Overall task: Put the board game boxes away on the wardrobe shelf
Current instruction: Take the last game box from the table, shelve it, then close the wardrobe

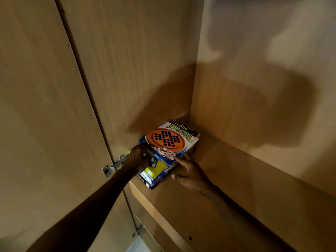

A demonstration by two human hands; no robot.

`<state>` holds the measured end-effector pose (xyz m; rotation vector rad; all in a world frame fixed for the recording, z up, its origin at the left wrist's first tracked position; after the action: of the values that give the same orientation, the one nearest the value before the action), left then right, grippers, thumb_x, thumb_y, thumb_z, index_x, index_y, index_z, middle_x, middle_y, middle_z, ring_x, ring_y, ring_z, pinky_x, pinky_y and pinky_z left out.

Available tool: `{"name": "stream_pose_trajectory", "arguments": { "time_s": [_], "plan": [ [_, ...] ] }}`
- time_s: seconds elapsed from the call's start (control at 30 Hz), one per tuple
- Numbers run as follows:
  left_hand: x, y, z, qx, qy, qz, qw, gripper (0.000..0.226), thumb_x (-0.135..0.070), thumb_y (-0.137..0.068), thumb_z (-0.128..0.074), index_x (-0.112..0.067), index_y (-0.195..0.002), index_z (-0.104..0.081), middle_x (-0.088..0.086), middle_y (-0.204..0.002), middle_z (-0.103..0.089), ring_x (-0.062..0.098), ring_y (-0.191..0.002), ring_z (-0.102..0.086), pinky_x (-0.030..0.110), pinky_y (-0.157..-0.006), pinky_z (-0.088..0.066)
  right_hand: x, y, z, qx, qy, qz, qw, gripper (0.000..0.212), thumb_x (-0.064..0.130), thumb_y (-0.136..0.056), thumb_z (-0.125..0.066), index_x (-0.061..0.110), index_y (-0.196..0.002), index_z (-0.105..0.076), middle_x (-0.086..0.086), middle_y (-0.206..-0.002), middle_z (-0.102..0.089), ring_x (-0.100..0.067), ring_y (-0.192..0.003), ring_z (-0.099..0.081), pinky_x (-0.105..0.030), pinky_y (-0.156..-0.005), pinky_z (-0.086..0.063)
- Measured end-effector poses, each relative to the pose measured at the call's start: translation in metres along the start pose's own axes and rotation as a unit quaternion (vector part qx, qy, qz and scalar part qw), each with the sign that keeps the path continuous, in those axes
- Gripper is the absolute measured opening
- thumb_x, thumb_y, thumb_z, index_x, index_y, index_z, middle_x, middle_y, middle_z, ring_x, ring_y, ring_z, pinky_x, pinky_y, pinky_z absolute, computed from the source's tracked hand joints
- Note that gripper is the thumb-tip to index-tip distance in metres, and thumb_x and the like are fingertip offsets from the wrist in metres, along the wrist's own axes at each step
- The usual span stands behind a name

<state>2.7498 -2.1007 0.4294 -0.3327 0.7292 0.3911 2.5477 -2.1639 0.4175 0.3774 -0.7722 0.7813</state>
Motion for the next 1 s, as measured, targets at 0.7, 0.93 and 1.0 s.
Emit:
{"name": "stream_pose_trajectory", "arguments": {
  "time_s": [0.7, 0.93, 1.0],
  "plan": [
    [0.095, 0.416, 0.010, -0.303, 0.224, 0.348, 0.858, 0.022, -0.015, -0.088, -0.070, -0.014, -0.110, -0.071, -0.005, -0.099, -0.075, 0.001, -0.093, -0.069, 0.022, -0.085, -0.051, 0.023, 0.127, -0.201, 0.136, -0.226, 0.013, 0.964, 0.027, 0.022, -0.083, -0.068, 0.028, -0.109, -0.068, 0.002, -0.090, -0.073, -0.017, -0.086, -0.069, -0.029, -0.077, -0.055],
    [0.106, 0.604, 0.043, -0.421, 0.254, 0.419, 0.763, 0.024, -0.021, -0.084, -0.071, -0.020, -0.108, -0.071, 0.000, -0.097, -0.076, 0.019, -0.095, -0.070, 0.037, -0.090, -0.055, 0.113, 0.222, -0.325, 0.307, -0.209, 0.057, 0.927, 0.030, 0.021, -0.083, -0.068, 0.020, -0.113, -0.070, 0.007, -0.089, -0.070, -0.011, -0.085, -0.067, -0.027, -0.078, -0.054],
    [0.106, 0.656, 0.058, -0.460, 0.259, 0.423, 0.737, 0.026, -0.024, -0.081, -0.070, -0.020, -0.107, -0.071, 0.002, -0.097, -0.076, 0.021, -0.095, -0.070, 0.038, -0.091, -0.054, 0.144, 0.255, -0.360, 0.346, -0.198, 0.073, 0.914, 0.029, 0.023, -0.083, -0.068, 0.022, -0.112, -0.070, 0.002, -0.093, -0.072, -0.011, -0.087, -0.068, -0.028, -0.082, -0.055]
  ]
}}
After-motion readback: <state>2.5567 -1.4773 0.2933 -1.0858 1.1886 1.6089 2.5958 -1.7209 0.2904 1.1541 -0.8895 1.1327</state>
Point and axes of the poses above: each hand's wrist, its own y-axis away from the middle knuckle, its own z-axis out of the back of the hand, x = y × z, the point moved 9 cm from there along -y, towards the middle knuckle
